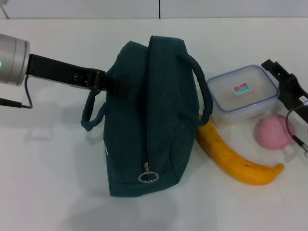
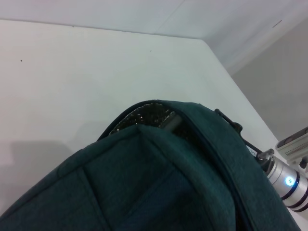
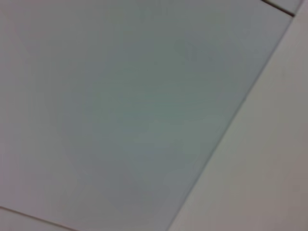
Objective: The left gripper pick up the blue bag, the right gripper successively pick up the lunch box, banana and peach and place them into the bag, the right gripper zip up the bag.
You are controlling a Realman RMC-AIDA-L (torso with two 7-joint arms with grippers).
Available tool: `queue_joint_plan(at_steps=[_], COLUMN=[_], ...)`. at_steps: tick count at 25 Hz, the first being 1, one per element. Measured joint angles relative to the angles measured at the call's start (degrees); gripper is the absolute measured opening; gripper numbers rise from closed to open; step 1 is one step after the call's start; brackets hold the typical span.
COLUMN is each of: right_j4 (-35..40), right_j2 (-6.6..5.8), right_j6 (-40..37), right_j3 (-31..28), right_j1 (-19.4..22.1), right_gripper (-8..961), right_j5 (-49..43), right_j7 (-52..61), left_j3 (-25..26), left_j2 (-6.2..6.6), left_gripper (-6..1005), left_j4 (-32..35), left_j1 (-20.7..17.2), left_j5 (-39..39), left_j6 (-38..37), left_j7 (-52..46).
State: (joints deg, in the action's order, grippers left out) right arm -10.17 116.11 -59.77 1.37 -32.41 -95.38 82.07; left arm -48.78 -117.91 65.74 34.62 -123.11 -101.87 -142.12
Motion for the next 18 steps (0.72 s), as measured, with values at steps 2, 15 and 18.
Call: queue_joint_plan(at_steps=[2, 15, 18], right_j4=[-0.01, 0.18, 0.17], right_j2=[0.05, -0.15, -0.18], right_j6=[0.30, -3.54, -3.67], right_j3=[0.03, 0.03, 0.03], right_j1=[-0.06, 0.08, 0.16], right_gripper=[783, 778, 777], right_j5=[-0.92, -4.86, -5.31], right_j7=[0.92, 4.24, 4.29], left_j3=[0.00, 0.00, 0.00], left_j2=[-0.03, -0.13, -0.13], left_gripper=[51, 51, 51], left_j4=[0.00, 0.00, 0.00], left_j1=[0.01, -0.67, -0.59], left_j5=[0.00, -0.01, -0.02], left_j6=[0.00, -0.06, -0.09], left_j7=[0.00, 0.24, 0.26])
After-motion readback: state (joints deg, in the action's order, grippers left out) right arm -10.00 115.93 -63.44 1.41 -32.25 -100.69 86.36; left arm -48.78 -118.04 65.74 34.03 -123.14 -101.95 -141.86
